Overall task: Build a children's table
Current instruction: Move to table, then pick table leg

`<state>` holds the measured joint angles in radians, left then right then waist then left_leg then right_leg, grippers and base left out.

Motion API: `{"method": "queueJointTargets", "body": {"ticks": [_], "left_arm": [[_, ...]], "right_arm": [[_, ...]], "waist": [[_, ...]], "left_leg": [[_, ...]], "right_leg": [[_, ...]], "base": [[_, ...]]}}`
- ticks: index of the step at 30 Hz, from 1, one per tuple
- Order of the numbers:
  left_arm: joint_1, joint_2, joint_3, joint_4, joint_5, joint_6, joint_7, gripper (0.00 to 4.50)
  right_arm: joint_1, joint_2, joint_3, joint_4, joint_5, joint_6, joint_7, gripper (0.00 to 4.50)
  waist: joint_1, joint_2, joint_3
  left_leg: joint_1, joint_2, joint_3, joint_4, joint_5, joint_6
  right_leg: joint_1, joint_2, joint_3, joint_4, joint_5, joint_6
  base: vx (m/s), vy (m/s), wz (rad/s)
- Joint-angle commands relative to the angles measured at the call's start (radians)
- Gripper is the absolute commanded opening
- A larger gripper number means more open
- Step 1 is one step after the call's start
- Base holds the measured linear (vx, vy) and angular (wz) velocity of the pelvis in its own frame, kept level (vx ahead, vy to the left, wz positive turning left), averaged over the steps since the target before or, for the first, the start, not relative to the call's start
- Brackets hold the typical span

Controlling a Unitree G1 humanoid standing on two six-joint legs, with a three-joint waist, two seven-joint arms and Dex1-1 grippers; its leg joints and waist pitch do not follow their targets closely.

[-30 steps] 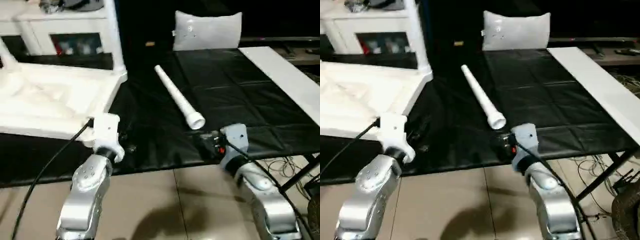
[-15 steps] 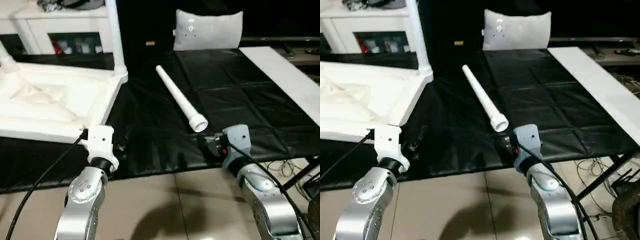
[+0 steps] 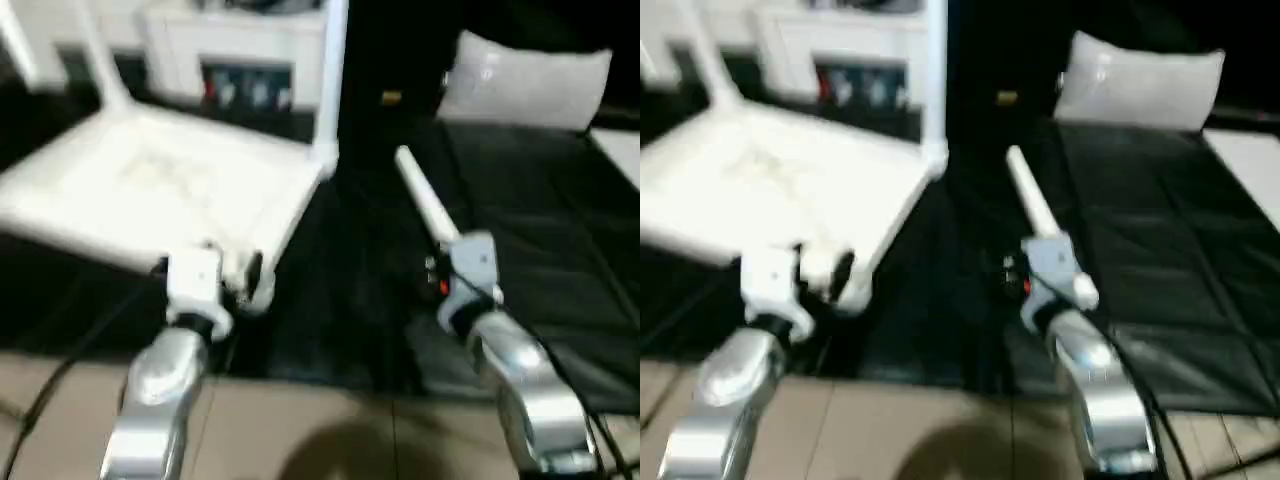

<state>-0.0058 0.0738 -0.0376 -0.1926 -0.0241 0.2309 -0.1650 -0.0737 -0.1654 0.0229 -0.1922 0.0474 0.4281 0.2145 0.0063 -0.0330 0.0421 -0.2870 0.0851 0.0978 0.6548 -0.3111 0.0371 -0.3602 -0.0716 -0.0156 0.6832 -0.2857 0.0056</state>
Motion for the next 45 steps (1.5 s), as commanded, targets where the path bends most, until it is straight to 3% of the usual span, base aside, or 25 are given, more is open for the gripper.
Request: {"method": "queueJointTargets", "body": {"ticks": [1, 2, 3, 4, 5, 6, 7, 8, 9, 10, 11, 12, 13, 14, 15, 16, 18, 20, 22, 24, 25, 28, 34, 41, 45], "left_arm": [[-0.002, 0.013, -0.013, -0.003, 0.003, -0.001, -0.009, 4.49], [-0.005, 0.013, -0.013, -0.001, 0.004, -0.001, -0.01, 4.49], [-0.012, 0.013, -0.015, 0.006, 0.004, -0.003, -0.011, 4.49], [-0.015, 0.014, -0.018, 0.009, 0.005, -0.005, -0.014, 4.49], [-0.019, 0.015, -0.023, 0.014, 0.006, -0.007, -0.02, 4.49], [-0.025, 0.02, -0.032, 0.02, 0.004, -0.009, -0.035, 4.49], [-0.028, 0.022, -0.037, 0.023, 0.002, -0.009, -0.043, 4.49], [-0.03, 0.023, -0.038, 0.025, 0.0, -0.009, -0.048, 4.49], [-0.034, 0.026, -0.04, 0.027, -0.003, -0.011, -0.057, 4.49], [-0.039, 0.031, -0.044, 0.031, -0.008, -0.015, -0.073, 4.49], [-0.056, 0.048, -0.057, 0.045, -0.038, -0.036, -0.137, 4.49], [-0.056, 0.048, -0.057, 0.045, -0.038, -0.036, -0.137, 4.49], [-0.064, 0.058, -0.062, 0.051, -0.048, -0.036, -0.16, 4.49], [-0.071, 0.069, -0.069, 0.057, -0.048, -0.023, -0.173, 4.49], [-0.089, 0.1, -0.088, 0.073, -0.048, -0.005, -0.215, 4.49], [-0.096, 0.113, -0.097, 0.08, -0.049, -0.005, -0.239, 4.49], [-0.105, 0.131, -0.104, 0.086, -0.058, -0.002, -0.276, 4.49], [-0.123, 0.176, -0.126, 0.088, -0.073, 0.007, -0.359, 4.49], [-0.128, 0.205, -0.139, 0.078, -0.085, 0.015, -0.415, 4.5], [-0.131, 0.228, -0.15, 0.064, -0.094, 0.024, -0.455, 4.5], [-0.133, 0.238, -0.154, 0.057, -0.099, 0.029, -0.471, 4.5], [-0.148, 0.312, -0.193, 0.012, -0.138, 0.083, -0.585, 4.5], [-0.163, 0.341, -0.214, -0.019, -0.166, 0.15, -0.643, 4.5], [-0.175, 0.338, -0.226, -0.023, -0.178, 0.174, -0.644, 4.5], [-0.183, 0.33, -0.234, -0.018, -0.173, 0.187, -0.641, 4.5]], "right_arm": [[-0.026, 0.003, -0.017, -0.019, 0.01, 0.017, -0.01, 4.5], [-0.035, -0.004, -0.012, -0.018, -0.006, 0.017, -0.018, 4.5], [-0.056, -0.017, 0.001, -0.013, -0.056, 0.022, -0.051, 4.5], [-0.066, -0.019, 0.0, -0.012, -0.059, 0.051, -0.056, 4.5], [-0.084, -0.022, -0.001, -0.01, -0.063, 0.106, -0.063, 4.5], [-0.115, -0.024, -0.009, 0.002, -0.064, 0.181, -0.073, 4.5], [-0.132, -0.025, -0.013, 0.011, -0.063, 0.211, -0.077, 4.5], [-0.14, -0.025, -0.015, 0.016, -0.067, 0.219, -0.081, 4.5], [-0.154, -0.031, -0.016, 0.027, -0.069, 0.236, -0.081, 4.5], [-0.176, -0.039, -0.018, 0.043, -0.073, 0.263, -0.08, 4.5], [-0.248, -0.068, -0.025, 0.107, -0.07, 0.341, -0.068, 4.5], [-0.248, -0.068, -0.025, 0.107, -0.07, 0.341, -0.068, 4.5], [-0.278, -0.081, -0.025, 0.136, -0.065, 0.367, -0.056, 4.5], [-0.298, -0.09, -0.024, 0.16, -0.063, 0.371, -0.045, 4.5], [-0.353, -0.113, -0.014, 0.224, -0.058, 0.414, -0.016, 4.5], [-0.38, -0.123, -0.008, 0.255, -0.057, 0.446, -0.002, 4.5], [-0.425, -0.138, 0.004, 0.305, -0.056, 0.489, 0.022, 4.5], [-0.513, -0.173, 0.033, 0.412, -0.047, 0.555, 0.087, 4.5], [-0.551, -0.192, 0.047, 0.466, -0.034, 0.584, 0.123, 4.32], [-0.571, -0.205, 0.064, 0.496, -0.027, 0.598, 0.154, 4.18], [-0.579, -0.21, 0.07, 0.509, -0.025, 0.602, 0.166, 4.18], [-0.635, -0.238, 0.126, 0.62, -0.016, 0.633, 0.274, 3.92], [-0.638, -0.27, 0.195, 0.677, -0.025, 0.661, 0.337, 3.49], [-0.6, -0.302, 0.17, 0.6, 0.003, 0.718, 0.351, 2.84], [-0.556, -0.334, 0.134, 0.518, 0.018, 0.773, 0.349, 2.62]], "waist": [[0.047, -0.014, -0.036], [0.042, -0.008, -0.022], [0.041, 0.001, -0.02], [0.038, 0.013, -0.013], [0.039, 0.046, -0.008], [0.032, 0.062, -0.007], [-0.007, 0.085, 0.015], [-0.028, 0.11, -0.022], [-0.036, 0.107, -0.043], [-0.043, 0.107, -0.052], [-0.054, 0.099, -0.058], [-0.052, 0.092, -0.061], [-0.041, 0.057, -0.069], [-0.015, 0.003, -0.066], [-0.001, -0.003, -0.082], [0.002, 0.003, -0.081], [0.004, 0.02, -0.085], [-0.003, 0.029, -0.071], [0.005, 0.047, -0.062], [0.011, 0.046, -0.052], [0.014, 0.034, -0.048], [0.028, 0.033, -0.033], [0.036, 0.026, -0.032], [0.042, 0.033, -0.039], [0.054, 0.029, -0.046]], "left_leg": [[-0.134, 0.017, -0.023, 0.104, -0.014, 0.097], [-0.141, 0.024, -0.026, 0.106, 0.048, 0.018], [-0.132, 0.032, -0.024, 0.095, 0.076, -0.004], [-0.128, 0.043, -0.013, 0.049, 0.126, -0.005], [-0.091, 0.07, -0.007, -0.014, 0.091, 0.006], [-0.064, 0.084, -0.006, -0.041, 0.035, -0.004], [-0.056, 0.129, -0.052, -0.141, -0.243, -0.038], [0.032, 0.184, -0.118, -0.176, -0.545, -0.049], [0.06, 0.202, -0.147, -0.191, -0.582, -0.016], [0.079, 0.205, -0.163, -0.174, -0.448, 0.109], [0.08, 0.202, -0.161, -0.156, -0.315, 0.188], [0.055, 0.183, -0.133, -0.117, 0.016, 0.305], [0.025, 0.165, -0.1, -0.072, 0.356, 0.341], [-0.086, 0.062, -0.024, -0.025, 0.35, 0.225], [-0.12, 0.032, -0.013, -0.005, 0.315, 0.17], [-0.125, 0.042, -0.017, -0.038, 0.273, 0.073], [-0.108, 0.049, -0.015, -0.058, 0.229, 0.0], [-0.095, 0.091, -0.021, -0.088, 0.162, -0.03], [-0.071, 0.114, -0.018, -0.093, 0.092, -0.045], [-0.067, 0.122, -0.009, -0.102, 0.018, -0.052], [-0.063, 0.124, 0.002, -0.106, -0.056, -0.054], [-0.048, 0.132, 0.02, -0.117, -0.252, -0.131], [-0.061, 0.134, 0.028, -0.125, -0.209, -0.152], [-0.067, 0.136, 0.035, -0.122, -0.125, -0.135], [-0.067, 0.137, 0.041, -0.118, -0.032, -0.119]], "right_leg": [[0.164, -0.18, 0.156, -0.184, -0.369, -0.082], [0.147, -0.158, 0.119, -0.189, -0.421, -0.121], [0.135, -0.152, 0.1, -0.202, -0.465, -0.162], [0.128, -0.121, 0.059, -0.222, -0.523, -0.212], [0.115, -0.103, 0.028, -0.24, -0.579, -0.229], [0.113, -0.088, 0.007, -0.242, -0.579, -0.226], [0.101, 0.005, -0.044, -0.17, -0.472, -0.166], [0.059, 0.023, -0.04, -0.067, -0.281, -0.131], [0.042, 0.021, -0.037, -0.02, -0.186, -0.101], [-0.001, 0.01, -0.035, 0.012, -0.069, -0.029], [-0.02, 0.001, -0.034, 0.019, -0.017, 0.004], [-0.05, -0.015, -0.022, 0.02, 0.08, 0.041], [-0.063, -0.059, 0.021, -0.036, 0.241, 0.056], [0.004, -0.103, 0.072, -0.109, 0.45, 0.068], [0.053, -0.121, 0.095, -0.081, 0.617, 0.06], [0.06, -0.119, 0.062, -0.072, 0.816, 0.045], [0.066, -0.071, 0.033, -0.067, 0.805, -0.023], [0.059, -0.056, 0.016, -0.086, 0.459, -0.178], [0.039, -0.061, 0.019, -0.097, 0.253, -0.264], [0.033, -0.066, 0.02, -0.107, 0.158, -0.291], [0.031, -0.071, 0.02, -0.112, 0.066, -0.299], [0.009, -0.076, 0.023, -0.136, -0.25, -0.241], [0.009, -0.077, 0.027, -0.136, -0.246, -0.197], [0.015, -0.072, 0.026, -0.131, -0.16, -0.209], [0.022, -0.068, 0.026, -0.122, -0.015, -0.229]], "base": [[0.143, -0.075, -0.06], [0.148, -0.026, -0.2], [0.111, -0.011, -0.12], [0.111, -0.011, -0.12], [0.109, 0.023, 0.02], [0.062, 0.023, 0.08], [0.118, 0.088, 0.01], [0.141, 0.114, -0.03], [0.228, 0.13, -0.01], [0.173, 0.065, 0.06], [0.16, 0.03, 0.05], [0.123, 0.017, 0.05], [0.123, 0.017, 0.05], [0.093, -0.03, 0.1], [0.096, -0.07, 0.05], [0.096, -0.07, 0.05], [0.038, -0.059, 0.0], [0.005, -0.026, 0.0], [0.0, 0.0, 0.0], [0.0, 0.0, 0.0], [-0.056, -0.001, 0.09], [-0.075, -0.012, 0.06], [-0.011, 0.0, 0.0], [0.0, 0.0, 0.0], [0.0, 0.0, 0.0]]}}
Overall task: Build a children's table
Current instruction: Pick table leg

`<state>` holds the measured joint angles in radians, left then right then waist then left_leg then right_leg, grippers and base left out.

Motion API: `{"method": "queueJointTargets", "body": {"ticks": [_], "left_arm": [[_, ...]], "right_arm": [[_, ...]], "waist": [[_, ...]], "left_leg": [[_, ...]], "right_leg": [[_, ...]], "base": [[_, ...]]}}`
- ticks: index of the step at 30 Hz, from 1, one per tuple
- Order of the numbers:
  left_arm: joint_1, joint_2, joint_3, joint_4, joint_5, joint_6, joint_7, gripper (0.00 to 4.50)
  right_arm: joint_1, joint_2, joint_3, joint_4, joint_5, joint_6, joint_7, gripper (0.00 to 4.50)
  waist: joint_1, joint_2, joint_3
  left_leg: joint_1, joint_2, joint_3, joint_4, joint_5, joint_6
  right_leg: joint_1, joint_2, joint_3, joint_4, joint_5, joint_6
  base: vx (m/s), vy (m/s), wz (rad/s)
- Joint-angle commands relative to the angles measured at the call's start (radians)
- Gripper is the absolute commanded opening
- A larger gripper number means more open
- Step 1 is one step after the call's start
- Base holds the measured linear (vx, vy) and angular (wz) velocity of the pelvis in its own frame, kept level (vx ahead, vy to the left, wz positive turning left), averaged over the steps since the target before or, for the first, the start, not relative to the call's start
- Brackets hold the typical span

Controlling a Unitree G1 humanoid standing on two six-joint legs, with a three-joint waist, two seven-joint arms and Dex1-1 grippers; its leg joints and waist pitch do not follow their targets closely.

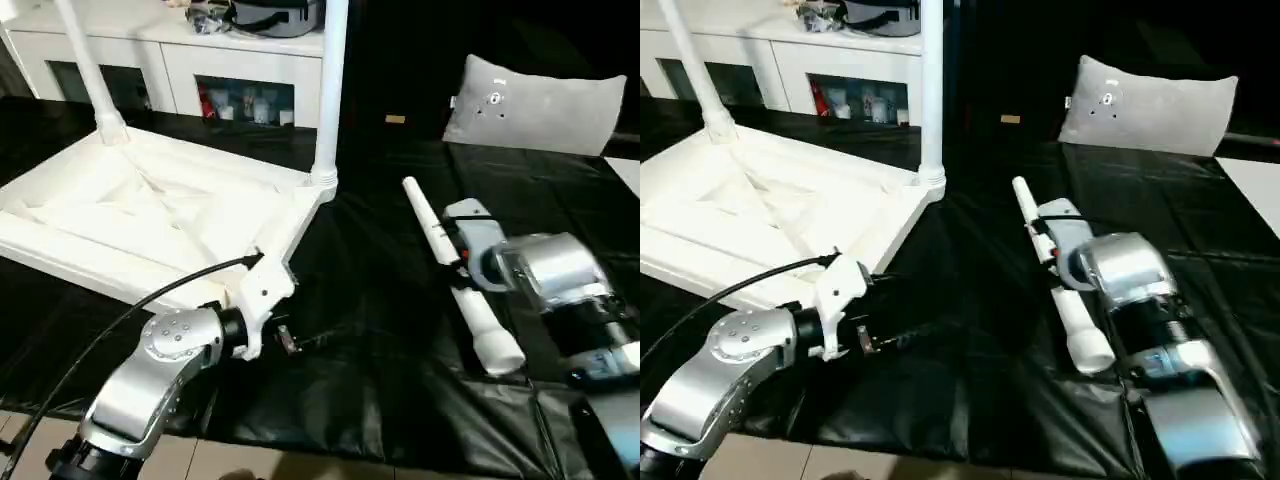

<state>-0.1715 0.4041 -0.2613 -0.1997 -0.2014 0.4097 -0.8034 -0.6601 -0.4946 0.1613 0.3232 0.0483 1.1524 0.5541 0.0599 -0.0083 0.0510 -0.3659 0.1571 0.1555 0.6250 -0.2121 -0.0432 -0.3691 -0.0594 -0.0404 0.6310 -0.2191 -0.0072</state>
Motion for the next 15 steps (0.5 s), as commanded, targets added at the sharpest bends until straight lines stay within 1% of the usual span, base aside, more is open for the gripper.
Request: {"method": "queueJointTargets", "body": {"ticks": [1, 2, 3, 4, 5, 6, 7, 8, 9, 10, 11, 12, 13, 14, 15], "left_arm": [[-0.017, -0.003, -0.011, -0.01, 0.005, 0.009, -0.002, 4.5], [-0.017, -0.004, -0.014, -0.01, 0.003, 0.01, -0.002, 4.5], [-0.017, -0.004, -0.014, -0.01, 0.003, 0.01, -0.002, 4.5], [-0.016, -0.003, -0.021, -0.008, 0.0, 0.012, -0.004, 4.5], [-0.016, -0.003, -0.023, -0.008, -0.001, 0.013, -0.004, 4.5], [-0.016, -0.003, -0.026, -0.007, -0.002, 0.014, -0.006, 4.5], [-0.016, -0.003, -0.028, -0.006, -0.003, 0.015, -0.008, 4.5], [-0.016, -0.004, -0.029, -0.004, -0.003, 0.014, -0.009, 4.5], [-0.017, -0.005, -0.03, -0.002, -0.002, 0.013, -0.01, 4.5], [-0.017, -0.006, -0.031, 0.001, -0.001, 0.011, -0.01, 4.5], [-0.018, -0.007, -0.031, 0.003, 0.0, 0.01, -0.01, 4.5], [-0.018, -0.008, -0.031, 0.006, 0.001, 0.008, -0.009, 4.5], [-0.02, -0.009, -0.032, 0.009, 0.002, 0.006, -0.008, 4.5], [-0.021, -0.01, -0.033, 0.013, 0.003, 0.004, -0.007, 4.5], [-0.022, -0.012, -0.035, 0.02, 0.005, 0.0, -0.004, 4.5]], "right_arm": [[0.045, -0.012, -0.015, -0.022, 0.022, 0.064, 0.009, 2.47], [0.069, -0.023, -0.029, -0.054, 0.032, 0.088, 0.01, 2.4], [0.069, -0.023, -0.029, -0.054, 0.032, 0.088, 0.01, 2.34], [0.117, -0.038, -0.053, -0.109, 0.048, 0.126, 0.013, 2.28], [0.128, -0.041, -0.057, -0.12, 0.052, 0.133, 0.014, 2.21], [0.155, -0.046, -0.066, -0.147, 0.06, 0.151, 0.016, 2.11], [0.175, -0.05, -0.07, -0.163, 0.063, 0.161, 0.015, 2.03], [0.19, -0.052, -0.072, -0.174, 0.063, 0.166, 0.012, 1.98], [0.204, -0.051, -0.073, -0.182, 0.062, 0.165, 0.008, 1.88], [0.213, -0.047, -0.076, -0.187, 0.054, 0.156, -0.002, 1.88], [0.218, -0.044, -0.079, -0.191, 0.049, 0.149, -0.01, 1.85], [0.223, -0.044, -0.075, -0.194, 0.044, 0.133, -0.019, 1.85], [0.227, -0.044, -0.073, -0.197, 0.042, 0.121, -0.026, 1.85], [0.229, -0.041, -0.074, -0.199, 0.043, 0.114, -0.03, 1.8], [0.233, -0.038, -0.077, -0.203, 0.046, 0.111, -0.034, 1.8]], "waist": [[0.001, 0.002, -0.056], [0.003, 0.003, -0.057], [0.005, 0.003, -0.057], [0.005, 0.007, -0.057], [0.006, 0.005, -0.058], [0.002, 0.008, -0.057], [0.003, 0.009, -0.053], [0.002, 0.011, -0.05], [0.002, 0.011, -0.048], [-0.001, 0.011, -0.045], [-0.002, 0.011, -0.043], [-0.005, 0.012, -0.038], [-0.006, 0.01, -0.036], [-0.009, 0.009, -0.038], [-0.008, 0.013, -0.038]], "left_leg": [[0.01, 0.063, -0.015, -0.087, -0.112, -0.034], [0.009, 0.064, -0.015, -0.087, -0.094, -0.028], [0.01, 0.064, -0.014, -0.087, -0.09, -0.025], [0.01, 0.064, -0.014, -0.086, -0.086, -0.022], [0.01, 0.065, -0.014, -0.085, -0.082, -0.019], [0.007, 0.064, -0.015, -0.087, -0.091, -0.02], [0.01, 0.066, -0.014, -0.089, -0.119, -0.02], [0.013, 0.066, -0.014, -0.092, -0.158, -0.028], [0.015, 0.067, -0.014, -0.093, -0.177, -0.032], [0.017, 0.068, -0.015, -0.095, -0.215, -0.042], [0.018, 0.067, -0.016, -0.097, -0.236, -0.047], [0.022, 0.066, -0.017, -0.099, -0.28, -0.056], [0.026, 0.066, -0.019, -0.099, -0.312, -0.063], [0.024, 0.066, -0.023, -0.1, -0.315, -0.067], [0.024, 0.065, -0.023, -0.101, -0.317, -0.069]], "right_leg": [[0.034, -0.079, 0.051, -0.066, -0.047, -0.223], [0.037, -0.08, 0.051, -0.064, -0.025, -0.227], [0.036, -0.08, 0.051, -0.065, -0.018, -0.229], [0.038, -0.079, 0.052, -0.066, -0.002, -0.234], [0.039, -0.079, 0.052, -0.065, 0.008, -0.235], [0.04, -0.078, 0.051, -0.065, 0.005, -0.234], [0.037, -0.079, 0.052, -0.07, -0.038, -0.233], [0.034, -0.081, 0.052, -0.076, -0.105, -0.23], [0.033, -0.081, 0.052, -0.079, -0.136, -0.226], [0.029, -0.081, 0.053, -0.085, -0.2, -0.216], [0.027, -0.082, 0.053, -0.088, -0.235, -0.211], [0.023, -0.083, 0.053, -0.096, -0.312, -0.195], [0.019, -0.084, 0.054, -0.102, -0.376, -0.176], [0.02, -0.085, 0.054, -0.102, -0.391, -0.165], [0.018, -0.084, 0.053, -0.103, -0.392, -0.161]], "base": [[0.0, 0.0, 0.0], [0.0, 0.0, 0.0], [0.0, 0.0, 0.0], [0.0, 0.0, 0.0], [0.0, 0.0, 0.0], [0.0, 0.0, 0.0], [0.0, 0.0, 0.0], [0.0, 0.0, 0.0], [0.0, 0.0, 0.0], [0.0, 0.0, 0.0], [0.0, 0.0, 0.0], [0.0, 0.0, 0.0], [0.0, 0.0, 0.0], [0.0, 0.0, 0.0], [0.0, 0.0, 0.0]]}}
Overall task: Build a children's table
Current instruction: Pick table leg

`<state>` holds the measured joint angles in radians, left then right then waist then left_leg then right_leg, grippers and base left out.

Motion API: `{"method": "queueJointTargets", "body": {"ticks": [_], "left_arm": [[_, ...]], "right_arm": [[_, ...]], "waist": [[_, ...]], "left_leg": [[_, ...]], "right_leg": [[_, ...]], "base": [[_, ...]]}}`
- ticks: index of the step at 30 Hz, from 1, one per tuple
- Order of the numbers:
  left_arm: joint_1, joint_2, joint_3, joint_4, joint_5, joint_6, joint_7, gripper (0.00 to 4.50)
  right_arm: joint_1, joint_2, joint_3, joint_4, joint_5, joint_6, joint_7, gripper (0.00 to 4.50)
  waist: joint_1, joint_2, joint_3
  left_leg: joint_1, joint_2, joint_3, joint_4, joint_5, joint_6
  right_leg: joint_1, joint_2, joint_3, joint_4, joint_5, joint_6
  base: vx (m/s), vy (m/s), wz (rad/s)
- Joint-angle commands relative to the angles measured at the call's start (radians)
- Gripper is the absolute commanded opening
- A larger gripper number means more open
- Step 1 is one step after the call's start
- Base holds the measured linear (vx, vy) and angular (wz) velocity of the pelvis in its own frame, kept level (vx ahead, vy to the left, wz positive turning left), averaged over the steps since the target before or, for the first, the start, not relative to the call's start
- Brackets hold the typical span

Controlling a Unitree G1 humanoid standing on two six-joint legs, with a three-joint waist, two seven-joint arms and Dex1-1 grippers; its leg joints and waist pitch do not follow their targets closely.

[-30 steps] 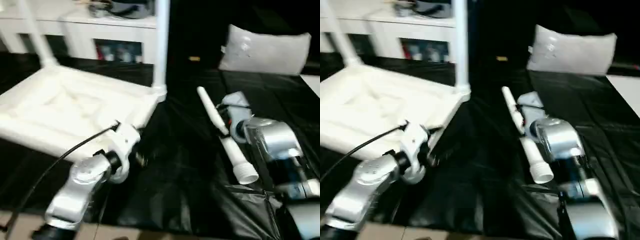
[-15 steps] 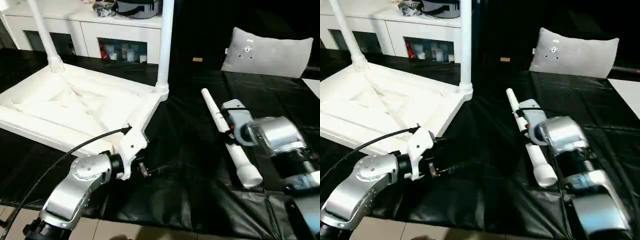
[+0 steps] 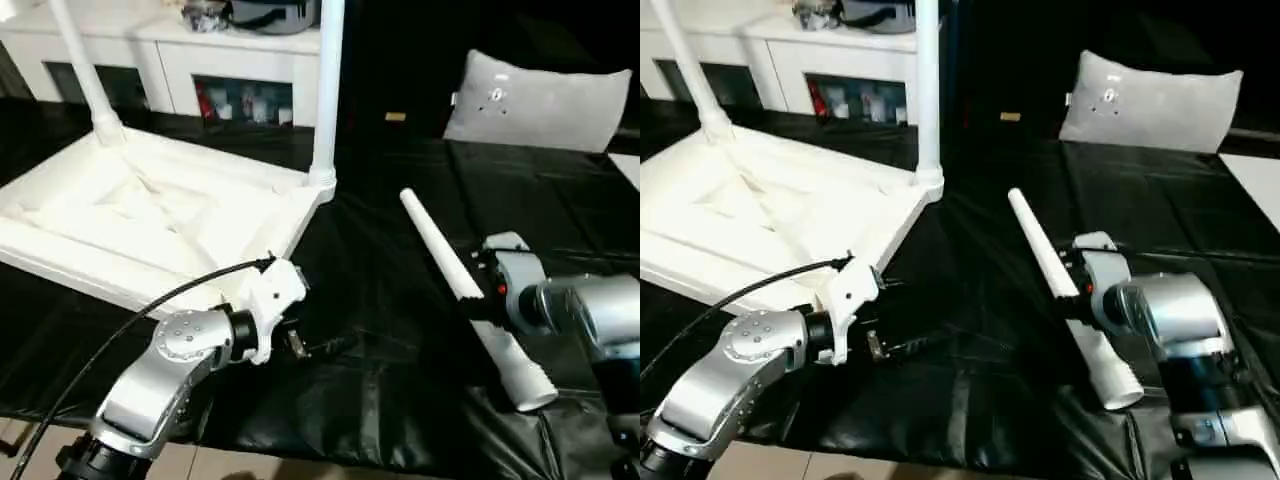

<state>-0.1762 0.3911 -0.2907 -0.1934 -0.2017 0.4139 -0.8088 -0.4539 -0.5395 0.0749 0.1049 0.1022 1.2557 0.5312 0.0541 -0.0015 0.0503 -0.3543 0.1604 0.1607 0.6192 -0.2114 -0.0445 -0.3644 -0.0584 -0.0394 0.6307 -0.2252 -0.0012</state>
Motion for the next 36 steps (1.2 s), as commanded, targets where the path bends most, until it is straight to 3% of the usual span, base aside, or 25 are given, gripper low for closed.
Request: {"method": "queueJointTargets", "body": {"ticks": [1, 2, 3, 4, 5, 6, 9, 10, 13, 14, 15, 17, 18, 19, 20, 21, 22, 23, 26, 28, 29, 30, 31, 34, 36], "left_arm": [[-0.019, -0.002, -0.008, 0.024, 0.011, -0.01, 0.008, 4.5], [-0.018, -0.001, -0.008, 0.025, 0.013, -0.011, 0.01, 4.5], [-0.018, -0.001, -0.007, 0.025, 0.012, -0.012, 0.011, 4.5], [-0.017, -0.002, -0.002, 0.026, 0.01, -0.013, 0.012, 4.5], [-0.016, -0.002, 0.0, 0.026, 0.01, -0.013, 0.014, 4.5], [-0.013, -0.004, 0.009, 0.024, 0.01, -0.015, 0.021, 4.5], [-0.008, -0.017, 0.03, 0.022, -0.005, -0.016, 0.034, 4.5], [-0.015, -0.036, 0.058, 0.03, -0.023, -0.018, 0.055, 4.5], [-0.06, -0.08, 0.12, 0.057, -0.05, -0.02, 0.113, 4.5], [-0.086, -0.097, 0.146, 0.072, -0.071, -0.01, 0.129, 4.5], [-0.123, -0.117, 0.173, 0.092, -0.089, -0.009, 0.15, 4.5], [-0.178, -0.15, 0.211, 0.118, -0.114, -0.004, 0.187, 4.5], [-0.191, -0.159, 0.22, 0.125, -0.119, -0.004, 0.196, 4.5], [-0.206, -0.17, 0.229, 0.135, -0.132, -0.007, 0.198, 4.5], [-0.235, -0.191, 0.249, 0.148, -0.156, -0.005, 0.199, 4.5], [-0.235, -0.191, 0.249, 0.148, -0.156, -0.005, 0.199, 4.5], [-0.28, -0.229, 0.289, 0.163, -0.217, 0.024, 0.217, 4.5], [-0.302, -0.25, 0.312, 0.168, -0.25, 0.042, 0.23, 4.5], [-0.351, -0.296, 0.355, 0.178, -0.313, 0.08, 0.264, 4.5], [-0.365, -0.314, 0.365, 0.178, -0.338, 0.096, 0.273, 4.5], [-0.382, -0.351, 0.381, 0.17, -0.403, 0.14, 0.284, 4.5], [-0.383, -0.353, 0.382, 0.169, -0.405, 0.141, 0.284, 4.5], [-0.392, -0.365, 0.385, 0.165, -0.425, 0.151, 0.286, 4.5], [-0.412, -0.391, 0.397, 0.154, -0.471, 0.164, 0.29, 4.5], [-0.42, -0.399, 0.407, 0.157, -0.48, 0.17, 0.302, 4.5]], "right_arm": [[0.033, 0.013, 0.004, 0.008, -0.003, 0.014, -0.012, 1.8], [0.035, 0.016, 0.002, 0.002, -0.002, 0.02, -0.013, 1.79], [0.035, 0.018, 0.001, 0.001, 0.0, 0.023, -0.013, 1.78], [0.034, 0.026, -0.002, -0.004, 0.009, 0.031, -0.013, 1.78], [0.033, 0.029, -0.003, -0.003, 0.01, 0.032, -0.014, 1.78], [0.028, 0.037, -0.005, 0.001, 0.014, 0.03, -0.023, 1.77], [0.009, 0.072, -0.081, 0.02, 0.042, 0.001, -0.04, 1.77], [-0.003, 0.108, -0.16, 0.023, 0.073, -0.037, -0.053, 1.77], [-0.028, 0.154, -0.26, 0.017, 0.122, -0.103, -0.061, 1.75], [-0.035, 0.177, -0.289, 0.011, 0.15, -0.151, -0.055, 1.75], [-0.04, 0.204, -0.32, 0.005, 0.183, -0.249, -0.046, 1.75], [-0.044, 0.242, -0.365, 0.001, 0.236, -0.394, -0.021, 1.75], [-0.046, 0.251, -0.378, 0.003, 0.25, -0.42, -0.013, 1.75], [-0.049, 0.265, -0.401, 0.006, 0.277, -0.435, 0.005, 1.75], [-0.055, 0.297, -0.45, 0.008, 0.323, -0.461, 0.044, 1.75], [-0.055, 0.297, -0.45, 0.008, 0.323, -0.461, 0.044, 1.75], [-0.06, 0.329, -0.504, -0.007, 0.397, -0.466, 0.096, 1.75], [-0.059, 0.344, -0.521, -0.021, 0.431, -0.47, 0.116, 1.75], [-0.055, 0.364, -0.516, -0.062, 0.494, -0.484, 0.157, 1.75], [-0.051, 0.369, -0.503, -0.082, 0.518, -0.491, 0.173, 1.75], [-0.046, 0.385, -0.487, -0.117, 0.557, -0.501, 0.186, 1.75], [-0.046, 0.385, -0.487, -0.118, 0.558, -0.501, 0.186, 1.75], [-0.049, 0.394, -0.485, -0.13, 0.568, -0.502, 0.186, 1.75], [-0.043, 0.408, -0.463, -0.167, 0.605, -0.48, 0.236, 1.75], [-0.034, 0.408, -0.447, -0.182, 0.61, -0.48, 0.249, 1.75]], "waist": [[-0.003, 0.003, -0.037], [-0.004, -0.004, -0.038], [-0.002, -0.001, -0.038], [-0.003, -0.006, -0.04], [-0.002, 0.003, -0.04], [-0.003, 0.001, -0.04], [-0.005, 0.001, -0.042], [-0.007, -0.001, -0.042], [-0.003, -0.008, -0.053], [-0.002, -0.005, -0.055], [0.002, 0.002, -0.059], [0.006, -0.002, -0.062], [0.008, 0.006, -0.059], [0.008, 0.004, -0.059], [0.009, -0.009, -0.06], [0.012, -0.005, -0.06], [0.014, -0.004, -0.06], [0.016, -0.003, -0.062], [0.024, -0.001, -0.061], [0.031, 0.012, -0.058], [0.029, 0.007, -0.056], [0.034, 0.008, -0.058], [0.034, -0.002, -0.057], [0.035, 0.004, -0.056], [0.036, 0.014, -0.057]], "left_leg": [[0.014, 0.062, -0.028, -0.095, -0.321, -0.067], [0.013, 0.063, -0.028, -0.096, -0.313, -0.063], [0.012, 0.063, -0.028, -0.097, -0.306, -0.063], [0.011, 0.063, -0.028, -0.097, -0.298, -0.061], [0.01, 0.064, -0.028, -0.097, -0.282, -0.061], [0.009, 0.064, -0.027, -0.097, -0.278, -0.061], [0.005, 0.063, -0.025, -0.096, -0.258, -0.06], [0.005, 0.062, -0.023, -0.096, -0.254, -0.055], [0.001, 0.061, -0.019, -0.088, -0.163, -0.035], [0.0, 0.062, -0.018, -0.086, -0.14, -0.029], [-0.003, 0.06, -0.015, -0.082, -0.093, -0.018], [-0.005, 0.062, -0.01, -0.078, -0.069, -0.003], [-0.005, 0.064, -0.01, -0.079, -0.079, 0.003], [-0.005, 0.064, -0.01, -0.079, -0.083, 0.005], [-0.006, 0.062, -0.005, -0.078, -0.073, 0.021], [-0.007, 0.063, -0.008, -0.079, -0.067, 0.025], [-0.006, 0.063, -0.006, -0.078, -0.058, 0.035], [-0.004, 0.064, -0.005, -0.076, -0.056, 0.037], [-0.004, 0.066, -0.007, -0.077, -0.053, 0.044], [-0.004, 0.065, -0.01, -0.079, -0.07, 0.033], [-0.005, 0.065, -0.007, -0.079, -0.079, 0.03], [-0.004, 0.064, -0.006, -0.076, -0.084, 0.022], [-0.006, 0.064, -0.007, -0.08, -0.083, 0.026], [-0.008, 0.065, -0.008, -0.082, -0.088, 0.021], [-0.008, 0.065, -0.011, -0.081, -0.078, 0.019]], "right_leg": [[0.011, -0.084, 0.054, -0.104, -0.384, -0.161], [0.012, -0.083, 0.054, -0.103, -0.373, -0.159], [0.012, -0.083, 0.054, -0.101, -0.367, -0.161], [0.014, -0.083, 0.053, -0.1, -0.357, -0.163], [0.013, -0.084, 0.054, -0.096, -0.324, -0.173], [0.014, -0.082, 0.054, -0.096, -0.311, -0.175], [0.018, -0.084, 0.055, -0.092, -0.266, -0.191], [0.018, -0.086, 0.056, -0.093, -0.26, -0.197], [0.024, -0.082, 0.052, -0.083, -0.151, -0.22], [0.026, -0.083, 0.052, -0.078, -0.119, -0.225], [0.026, -0.082, 0.052, -0.072, -0.051, -0.234], [0.025, -0.085, 0.05, -0.067, 0.012, -0.252], [0.025, -0.086, 0.049, -0.067, 0.01, -0.259], [0.025, -0.085, 0.048, -0.067, 0.007, -0.262], [0.028, -0.081, 0.049, -0.066, 0.024, -0.266], [0.029, -0.085, 0.048, -0.063, 0.025, -0.269], [0.027, -0.083, 0.048, -0.064, 0.025, -0.269], [0.027, -0.085, 0.048, -0.062, 0.03, -0.274], [0.027, -0.084, 0.045, -0.064, 0.023, -0.279], [0.026, -0.086, 0.045, -0.067, -0.008, -0.268], [0.027, -0.085, 0.046, -0.071, -0.02, -0.265], [0.028, -0.087, 0.047, -0.071, -0.025, -0.268], [0.028, -0.085, 0.046, -0.073, -0.039, -0.261], [0.026, -0.085, 0.046, -0.076, -0.075, -0.247], [0.027, -0.084, 0.046, -0.074, -0.059, -0.239]], "base": [[0.0, 0.0, 0.0], [0.0, 0.0, 0.0], [0.0, 0.0, 0.0], [0.0, 0.0, 0.0], [0.0, 0.0, 0.0], [0.0, 0.0, 0.0], [0.0, 0.0, 0.0], [0.0, 0.0, 0.0], [0.0, 0.0, 0.0], [0.0, 0.0, 0.0], [0.0, 0.0, 0.0], [0.0, 0.0, 0.0], [0.0, 0.0, 0.0], [0.0, 0.0, 0.0], [0.0, 0.0, 0.0], [0.0, 0.0, 0.0], [0.0, 0.0, 0.0], [0.0, 0.0, 0.0], [0.0, 0.0, 0.0], [0.0, 0.0, 0.0], [0.0, 0.0, 0.0], [0.0, 0.0, 0.0], [0.0, 0.0, 0.0], [0.0, 0.0, 0.0], [0.0, 0.0, 0.0]]}}
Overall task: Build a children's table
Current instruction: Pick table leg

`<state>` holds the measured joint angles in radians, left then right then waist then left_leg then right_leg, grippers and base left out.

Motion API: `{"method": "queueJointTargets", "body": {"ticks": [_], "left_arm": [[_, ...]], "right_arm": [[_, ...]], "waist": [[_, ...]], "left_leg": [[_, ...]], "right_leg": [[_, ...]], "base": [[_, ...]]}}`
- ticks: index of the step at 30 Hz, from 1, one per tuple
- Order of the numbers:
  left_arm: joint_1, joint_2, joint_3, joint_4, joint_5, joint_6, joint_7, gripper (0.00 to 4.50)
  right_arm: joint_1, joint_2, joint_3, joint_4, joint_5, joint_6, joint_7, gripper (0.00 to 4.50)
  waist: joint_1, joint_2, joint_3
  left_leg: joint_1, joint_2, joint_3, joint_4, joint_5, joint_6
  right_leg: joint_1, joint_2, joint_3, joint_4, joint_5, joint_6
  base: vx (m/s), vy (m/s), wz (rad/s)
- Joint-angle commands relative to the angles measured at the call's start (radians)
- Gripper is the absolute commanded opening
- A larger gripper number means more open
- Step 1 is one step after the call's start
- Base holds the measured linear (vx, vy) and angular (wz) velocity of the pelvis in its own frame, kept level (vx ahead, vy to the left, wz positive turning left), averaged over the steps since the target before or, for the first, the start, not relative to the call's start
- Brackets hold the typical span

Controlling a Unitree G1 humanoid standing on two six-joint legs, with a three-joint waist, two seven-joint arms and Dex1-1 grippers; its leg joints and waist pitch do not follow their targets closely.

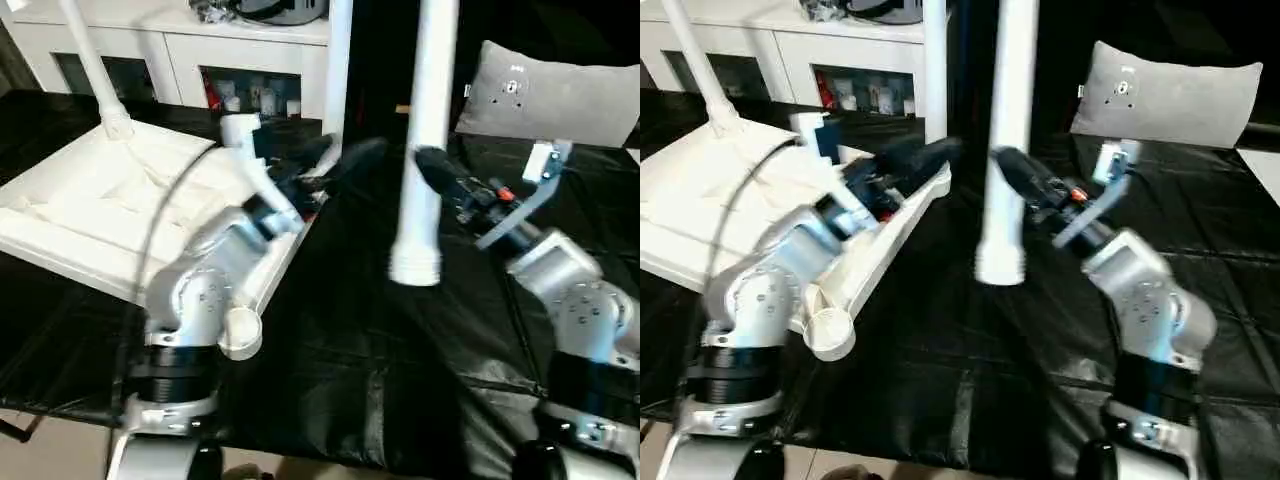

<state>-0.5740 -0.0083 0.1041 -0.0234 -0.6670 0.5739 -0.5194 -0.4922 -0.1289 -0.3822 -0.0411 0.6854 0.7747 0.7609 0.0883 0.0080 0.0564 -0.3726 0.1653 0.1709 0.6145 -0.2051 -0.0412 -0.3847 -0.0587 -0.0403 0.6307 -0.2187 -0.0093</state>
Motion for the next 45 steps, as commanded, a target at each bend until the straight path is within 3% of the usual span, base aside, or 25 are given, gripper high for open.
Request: {"method": "queueJointTargets", "body": {"ticks": [1, 4, 6, 10, 11, 15, 17, 19, 20, 21, 22, 23, 25, 26, 28, 30, 33, 36, 38, 41, 42, 44, 45], "left_arm": [[-0.03, -0.005, 0.018, -0.004, -0.016, 0.012, 0.021, 4.5], [-0.042, -0.015, 0.027, 0.004, -0.015, 0.011, 0.044, 4.5], [-0.054, -0.02, 0.033, 0.011, -0.015, 0.01, 0.058, 4.5], [-0.091, -0.063, 0.065, 0.036, -0.075, 0.019, 0.104, 4.5], [-0.091, -0.063, 0.065, 0.036, -0.075, 0.019, 0.104, 4.5], [-0.082, -0.078, 0.062, 0.022, -0.121, 0.053, 0.08, 4.5], [-0.077, -0.085, 0.066, 0.012, -0.149, 0.071, 0.072, 4.2], [-0.072, -0.087, 0.068, 0.002, -0.162, 0.078, 0.072, 4.13], [-0.069, -0.086, 0.067, -0.002, -0.17, 0.082, 0.069, 4.09], [-0.063, -0.085, 0.064, -0.008, -0.18, 0.088, 0.065, 4.0], [-0.06, -0.084, 0.063, -0.012, -0.185, 0.092, 0.063, 3.73], [-0.044, -0.081, 0.051, -0.018, -0.183, 0.097, 0.053, 3.73], [-0.034, -0.077, 0.043, -0.025, -0.178, 0.105, 0.058, 3.64], [-0.036, -0.076, 0.043, -0.025, -0.181, 0.105, 0.056, 3.52], [-0.036, -0.073, 0.045, -0.023, -0.177, 0.098, 0.062, 3.29], [-0.035, -0.075, 0.051, -0.025, -0.182, 0.096, 0.073, 3.26], [-0.031, -0.076, 0.053, -0.033, -0.195, 0.102, 0.075, 2.89], [-0.029, -0.077, 0.055, -0.032, -0.197, 0.1, 0.078, 2.85], [-0.033, -0.076, 0.058, -0.026, -0.196, 0.096, 0.078, 2.48], [-0.035, -0.075, 0.059, -0.024, -0.197, 0.094, 0.075, 2.34], [-0.036, -0.075, 0.058, -0.022, -0.197, 0.091, 0.074, 2.34], [-0.033, -0.078, 0.057, -0.006, -0.194, 0.081, 0.068, 1.97], [-0.032, -0.074, 0.054, -0.004, -0.186, 0.08, 0.072, 1.97]], "right_arm": [[0.012, -0.002, 0.021, -0.045, 0.032, -0.004, 0.025, 1.75], [0.024, 0.001, 0.035, -0.065, 0.052, -0.004, 0.021, 1.75], [0.026, 0.003, 0.042, -0.076, 0.061, 0.002, 0.018, 1.75], [0.068, 0.006, 0.108, -0.111, 0.069, 0.006, 0.056, 1.75], [0.068, 0.006, 0.108, -0.111, 0.069, 0.006, 0.056, 1.75], [0.081, 0.012, 0.124, -0.121, 0.079, -0.003, 0.046, 1.75], [0.087, 0.013, 0.144, -0.117, 0.079, -0.01, 0.044, 1.75], [0.085, 0.013, 0.159, -0.104, 0.064, -0.019, 0.037, 1.73], [0.083, 0.014, 0.162, -0.1, 0.06, -0.022, 0.031, 1.73], [0.08, 0.015, 0.165, -0.098, 0.057, -0.025, 0.025, 1.72], [0.08, 0.016, 0.166, -0.099, 0.056, -0.027, 0.021, 1.72], [0.083, 0.017, 0.17, -0.098, 0.05, -0.037, 0.018, 1.72], [0.086, 0.019, 0.171, -0.101, 0.046, -0.041, 0.008, 1.72], [0.082, 0.019, 0.169, -0.1, 0.056, -0.04, 0.006, 1.72], [0.078, 0.014, 0.173, -0.095, 0.061, -0.045, 0.009, 1.72], [0.076, 0.007, 0.181, -0.087, 0.055, -0.053, 0.011, 1.72], [0.069, 0.006, 0.187, -0.078, 0.053, -0.061, 0.011, 1.72], [0.066, 0.004, 0.196, -0.076, 0.057, -0.064, 0.013, 1.72], [0.062, 0.004, 0.2, -0.069, 0.051, -0.064, 0.01, 1.72], [0.062, -0.001, 0.208, -0.07, 0.051, -0.064, 0.01, 1.72], [0.062, -0.006, 0.213, -0.07, 0.047, -0.066, 0.013, 1.72], [0.064, -0.012, 0.221, -0.06, 0.035, -0.08, 0.019, 1.72], [0.065, -0.012, 0.224, -0.063, 0.033, -0.082, 0.01, 1.72]], "waist": [[0.002, 0.006, -0.063], [0.001, -0.004, -0.062], [0.0, -0.003, -0.06], [0.002, 0.0, -0.062], [0.003, 0.011, -0.062], [0.0, -0.001, -0.061], [0.004, 0.005, -0.061], [0.001, 0.004, -0.061], [0.002, 0.008, -0.061], [0.003, 0.02, -0.061], [0.0, 0.017, -0.061], [-0.001, 0.008, -0.061], [0.001, 0.011, -0.061], [0.001, 0.004, -0.06], [0.004, 0.014, -0.06], [0.002, 0.009, -0.06], [0.002, 0.013, -0.06], [0.002, 0.01, -0.06], [0.001, 0.009, -0.059], [0.001, 0.012, -0.06], [0.0, 0.024, -0.06], [0.0, 0.014, -0.062], [0.002, 0.017, -0.062]], "left_leg": [[0.011, 0.06, -0.022, -0.077, -0.089, 0.014], [0.01, 0.06, -0.021, -0.078, -0.091, 0.011], [0.009, 0.059, -0.021, -0.079, -0.091, 0.008], [0.008, 0.059, -0.023, -0.079, -0.091, 0.005], [0.009, 0.059, -0.025, -0.079, -0.094, 0.002], [0.007, 0.058, -0.022, -0.079, -0.089, 0.004], [0.007, 0.057, -0.022, -0.078, -0.081, 0.006], [0.007, 0.058, -0.023, -0.079, -0.082, 0.007], [0.008, 0.059, -0.024, -0.079, -0.083, 0.005], [0.009, 0.059, -0.025, -0.079, -0.089, -0.001], [0.008, 0.059, -0.024, -0.08, -0.091, -0.004], [0.008, 0.059, -0.023, -0.08, -0.091, -0.001], [0.007, 0.058, -0.022, -0.078, -0.075, 0.005], [0.006, 0.057, -0.021, -0.079, -0.069, 0.01], [0.006, 0.057, -0.022, -0.078, -0.067, 0.012], [0.007, 0.059, -0.022, -0.079, -0.07, 0.011], [0.007, 0.058, -0.022, -0.079, -0.069, 0.009], [0.006, 0.057, -0.022, -0.078, -0.063, 0.013], [0.007, 0.058, -0.021, -0.078, -0.064, 0.014], [0.006, 0.057, -0.021, -0.077, -0.06, 0.014], [0.007, 0.057, -0.022, -0.076, -0.064, 0.01], [0.006, 0.055, -0.021, -0.075, -0.057, 0.013], [0.006, 0.056, -0.022, -0.075, -0.056, 0.014]], "right_leg": [[0.047, -0.083, 0.046, -0.076, -0.065, -0.224], [0.049, -0.085, 0.047, -0.079, -0.08, -0.215], [0.047, -0.084, 0.047, -0.081, -0.098, -0.209], [0.048, -0.085, 0.047, -0.081, -0.086, -0.207], [0.046, -0.084, 0.046, -0.08, -0.084, -0.21], [0.049, -0.083, 0.046, -0.082, -0.075, -0.212], [0.049, -0.085, 0.046, -0.082, -0.075, -0.213], [0.049, -0.084, 0.046, -0.082, -0.071, -0.212], [0.049, -0.084, 0.046, -0.081, -0.07, -0.213], [0.047, -0.085, 0.046, -0.081, -0.071, -0.214], [0.049, -0.083, 0.046, -0.083, -0.066, -0.214], [0.05, -0.081, 0.046, -0.083, -0.055, -0.214], [0.05, -0.083, 0.046, -0.08, -0.045, -0.215], [0.051, -0.082, 0.046, -0.081, -0.05, -0.213], [0.05, -0.084, 0.046, -0.081, -0.062, -0.212], [0.05, -0.082, 0.046, -0.082, -0.062, -0.209], [0.05, -0.083, 0.046, -0.081, -0.06, -0.213], [0.052, -0.083, 0.046, -0.08, -0.054, -0.21], [0.051, -0.082, 0.046, -0.081, -0.059, -0.209], [0.051, -0.082, 0.046, -0.08, -0.052, -0.209], [0.05, -0.081, 0.045, -0.081, -0.046, -0.21], [0.054, -0.08, 0.045, -0.08, -0.022, -0.213], [0.053, -0.08, 0.045, -0.078, -0.021, -0.215]], "base": [[0.0, 0.0, 0.0], [0.0, 0.0, 0.0], [0.0, 0.0, 0.0], [0.0, 0.0, 0.0], [0.0, 0.0, 0.0], [0.0, 0.0, 0.0], [0.0, 0.0, 0.0], [0.0, 0.0, 0.0], [0.0, 0.0, 0.0], [0.0, 0.0, 0.0], [0.0, 0.0, 0.0], [0.0, 0.0, 0.0], [0.0, 0.0, 0.0], [0.0, 0.0, 0.0], [0.0, 0.0, 0.0], [0.0, 0.0, 0.0], [0.0, 0.0, 0.0], [0.0, 0.0, 0.0], [0.0, 0.0, 0.0], [0.0, 0.0, 0.0], [0.0, 0.0, 0.0], [0.0, 0.0, 0.0], [0.0, 0.0, 0.0]]}}
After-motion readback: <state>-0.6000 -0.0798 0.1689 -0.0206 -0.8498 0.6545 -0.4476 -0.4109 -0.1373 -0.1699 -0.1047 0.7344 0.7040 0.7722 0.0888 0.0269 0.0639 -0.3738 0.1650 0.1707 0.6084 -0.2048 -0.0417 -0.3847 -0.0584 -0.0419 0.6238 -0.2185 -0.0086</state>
